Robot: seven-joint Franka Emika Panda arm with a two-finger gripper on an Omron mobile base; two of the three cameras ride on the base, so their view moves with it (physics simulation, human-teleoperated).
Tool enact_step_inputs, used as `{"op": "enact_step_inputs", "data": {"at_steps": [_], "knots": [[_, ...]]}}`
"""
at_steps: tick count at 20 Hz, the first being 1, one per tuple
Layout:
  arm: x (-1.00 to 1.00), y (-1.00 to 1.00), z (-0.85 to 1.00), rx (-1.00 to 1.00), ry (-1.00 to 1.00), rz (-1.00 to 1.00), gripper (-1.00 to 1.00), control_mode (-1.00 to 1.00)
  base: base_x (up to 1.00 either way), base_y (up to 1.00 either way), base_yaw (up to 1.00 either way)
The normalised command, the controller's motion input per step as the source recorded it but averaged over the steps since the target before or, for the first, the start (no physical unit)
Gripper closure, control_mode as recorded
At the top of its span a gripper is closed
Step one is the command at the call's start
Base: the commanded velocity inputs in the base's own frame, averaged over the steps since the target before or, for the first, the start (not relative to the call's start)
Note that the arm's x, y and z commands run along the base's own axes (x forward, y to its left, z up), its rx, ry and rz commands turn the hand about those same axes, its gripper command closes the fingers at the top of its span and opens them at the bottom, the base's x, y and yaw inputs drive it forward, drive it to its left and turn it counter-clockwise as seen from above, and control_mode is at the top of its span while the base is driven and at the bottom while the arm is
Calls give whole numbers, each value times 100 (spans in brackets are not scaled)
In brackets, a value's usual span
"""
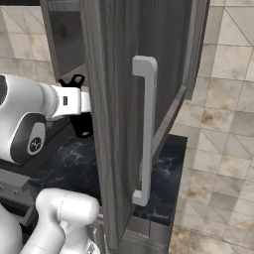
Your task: Sort all alcoholic drinks to one cabinet, and non-alcoholic drinks to the other.
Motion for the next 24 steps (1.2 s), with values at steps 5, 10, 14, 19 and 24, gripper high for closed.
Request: {"op": "enact_step_inputs", "data": {"at_steps": [5, 10, 14, 19, 24], "knots": [[0, 0, 0, 0, 0, 0, 100, 100, 10, 0, -1], [1, 0, 4, 1, -1, 0, 100, -100, 0, 0, 0], [-4, 0, 9, 0, -3, 0, 100, -100, 0, 0, 0], [-4, 0, 15, 0, -5, 0, 100, -100, 0, 0, 0], [-8, 0, 20, 0, -8, -2, 100, -100, 0, 0, 0]]}}
